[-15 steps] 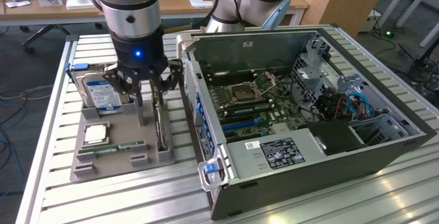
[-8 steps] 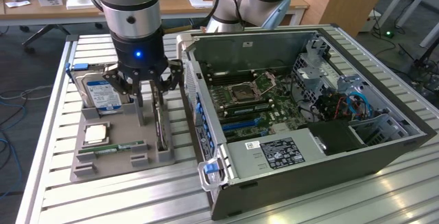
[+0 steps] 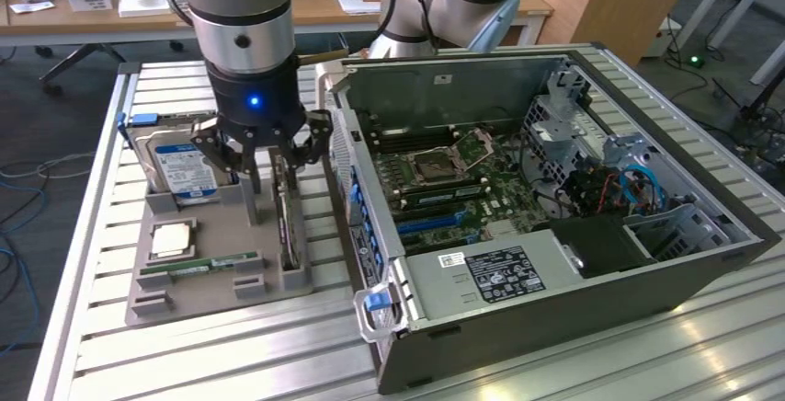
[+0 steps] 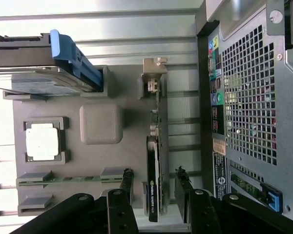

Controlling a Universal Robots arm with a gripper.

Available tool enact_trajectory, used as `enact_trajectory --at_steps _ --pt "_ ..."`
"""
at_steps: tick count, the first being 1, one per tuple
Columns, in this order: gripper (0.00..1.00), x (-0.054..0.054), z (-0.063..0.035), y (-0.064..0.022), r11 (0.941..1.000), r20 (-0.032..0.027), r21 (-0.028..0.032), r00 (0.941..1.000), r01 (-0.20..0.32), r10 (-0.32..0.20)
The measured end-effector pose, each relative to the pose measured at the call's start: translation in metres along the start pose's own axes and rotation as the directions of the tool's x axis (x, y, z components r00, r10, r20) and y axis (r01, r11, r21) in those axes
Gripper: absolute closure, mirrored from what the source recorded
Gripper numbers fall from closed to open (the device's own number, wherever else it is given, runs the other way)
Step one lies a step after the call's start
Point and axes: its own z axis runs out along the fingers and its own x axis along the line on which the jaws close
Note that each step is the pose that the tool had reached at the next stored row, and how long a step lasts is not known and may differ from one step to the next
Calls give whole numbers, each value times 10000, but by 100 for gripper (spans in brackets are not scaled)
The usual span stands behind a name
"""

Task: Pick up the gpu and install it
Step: 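Pick up the gpu and move the gpu toward the slot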

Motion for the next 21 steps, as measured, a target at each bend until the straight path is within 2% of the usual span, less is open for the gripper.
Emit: enact_trajectory --at_steps 21 --pt "53 -16 354 -14 10000 1 -1 10000 0 0"
